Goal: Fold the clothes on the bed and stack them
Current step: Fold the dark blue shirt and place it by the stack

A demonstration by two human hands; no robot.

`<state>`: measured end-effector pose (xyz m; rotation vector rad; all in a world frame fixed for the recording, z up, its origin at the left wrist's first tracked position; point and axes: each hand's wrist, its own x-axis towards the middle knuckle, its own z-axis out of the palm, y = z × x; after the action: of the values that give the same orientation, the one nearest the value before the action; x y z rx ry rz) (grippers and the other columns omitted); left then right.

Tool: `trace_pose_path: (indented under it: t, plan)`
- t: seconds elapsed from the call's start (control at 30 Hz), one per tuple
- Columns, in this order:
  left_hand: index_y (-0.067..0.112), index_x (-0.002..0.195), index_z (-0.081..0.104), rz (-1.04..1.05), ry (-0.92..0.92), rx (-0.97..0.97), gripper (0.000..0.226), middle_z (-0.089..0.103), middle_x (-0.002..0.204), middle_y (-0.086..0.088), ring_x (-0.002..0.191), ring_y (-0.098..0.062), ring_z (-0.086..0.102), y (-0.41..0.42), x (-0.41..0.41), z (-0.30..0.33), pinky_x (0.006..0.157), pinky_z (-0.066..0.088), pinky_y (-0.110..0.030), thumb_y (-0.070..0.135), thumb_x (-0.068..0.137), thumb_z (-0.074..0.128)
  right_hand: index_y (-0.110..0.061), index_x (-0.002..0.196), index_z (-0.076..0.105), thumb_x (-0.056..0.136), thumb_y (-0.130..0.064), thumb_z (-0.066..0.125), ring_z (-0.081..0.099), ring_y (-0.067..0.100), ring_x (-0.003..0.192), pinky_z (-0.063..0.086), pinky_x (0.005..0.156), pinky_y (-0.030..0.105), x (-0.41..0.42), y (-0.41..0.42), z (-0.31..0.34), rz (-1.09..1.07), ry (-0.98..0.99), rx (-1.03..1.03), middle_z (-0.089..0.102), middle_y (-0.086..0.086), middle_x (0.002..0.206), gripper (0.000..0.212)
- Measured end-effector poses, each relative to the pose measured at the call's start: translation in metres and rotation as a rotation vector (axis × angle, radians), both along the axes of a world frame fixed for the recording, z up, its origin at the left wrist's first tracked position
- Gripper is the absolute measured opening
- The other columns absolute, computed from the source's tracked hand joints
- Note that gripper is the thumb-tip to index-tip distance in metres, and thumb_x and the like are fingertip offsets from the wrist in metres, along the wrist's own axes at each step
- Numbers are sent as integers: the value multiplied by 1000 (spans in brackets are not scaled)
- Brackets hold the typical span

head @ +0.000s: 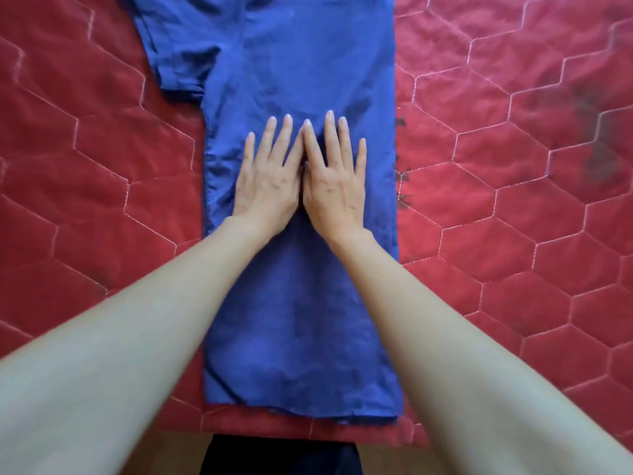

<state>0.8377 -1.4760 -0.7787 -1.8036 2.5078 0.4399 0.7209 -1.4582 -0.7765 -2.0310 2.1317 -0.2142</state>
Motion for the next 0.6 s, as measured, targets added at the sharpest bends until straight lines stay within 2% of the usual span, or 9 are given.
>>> trace_pose_path:
  t: [0.1,0.23,0.33,0.47,0.6]
  plan:
    - [17,153,22,38,-56,8,56,13,161,-13,148,-32,13,2,25,-8,118,11,-52,36,102,33,-22,153,21,103,-35,22,11,25,149,9,120,48,-26,6,-13,47,87,99,15,7,161,52]
    - [12,152,25,287,-118,49,61,15,160,-16,147,-34,16,55,40,-4,116,14,-55,39,98,26,-18,150,33,102,-33,34,21,28,146,19,118,49,-51,58,-14,109,89,66,26,10,157,50]
    - [7,151,28,325,-147,95,63,19,159,-18,147,-34,18,69,28,9,116,14,-55,39,96,24,-14,148,38,101,-31,36,26,30,145,27,115,53,-56,68,-3,116,104,91,29,14,155,50]
    - [8,150,28,179,-107,-30,58,22,158,-16,146,-34,20,5,8,16,116,15,-54,33,98,29,-11,147,39,99,-25,38,26,31,145,23,117,52,-41,-6,9,90,56,9,31,15,154,50]
    - [12,153,20,89,-49,-96,55,15,161,-12,148,-31,12,-105,-13,4,118,6,-51,29,102,27,-17,150,32,98,-23,37,19,26,147,14,119,49,-19,-118,9,88,40,-32,25,12,157,52]
